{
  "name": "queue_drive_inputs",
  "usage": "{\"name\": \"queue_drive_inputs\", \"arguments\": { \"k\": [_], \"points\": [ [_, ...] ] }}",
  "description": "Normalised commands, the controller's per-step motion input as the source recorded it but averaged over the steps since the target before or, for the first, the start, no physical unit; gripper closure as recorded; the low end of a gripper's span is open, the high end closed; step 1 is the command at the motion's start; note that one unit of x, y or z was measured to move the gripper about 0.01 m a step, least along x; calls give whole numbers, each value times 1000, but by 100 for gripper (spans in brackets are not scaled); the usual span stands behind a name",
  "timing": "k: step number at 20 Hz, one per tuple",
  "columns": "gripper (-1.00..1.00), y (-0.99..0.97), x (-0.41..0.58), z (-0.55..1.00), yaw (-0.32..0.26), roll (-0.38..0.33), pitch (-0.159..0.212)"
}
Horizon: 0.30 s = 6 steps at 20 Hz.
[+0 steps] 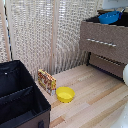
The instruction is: Kindly move your gripper toward the top drawer's handle. With caution, hold the handle robustly using your gripper and pull open the top drawer. Let the handle go. Relocate your gripper to the bowl placed in the background. Gently hold the bowl using your gripper. Bring the gripper and the bowl to the ajar drawer. Softly release the bowl into it.
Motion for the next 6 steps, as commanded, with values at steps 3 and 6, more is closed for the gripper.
{"name": "queue_drive_inputs", "arguments": {
  "k": [3, 6],
  "points": [
    [-100, 0, 85, 102, 0, 3, 4],
    [-100, 27, 63, 73, 0, 0, 23]
  ]
}}
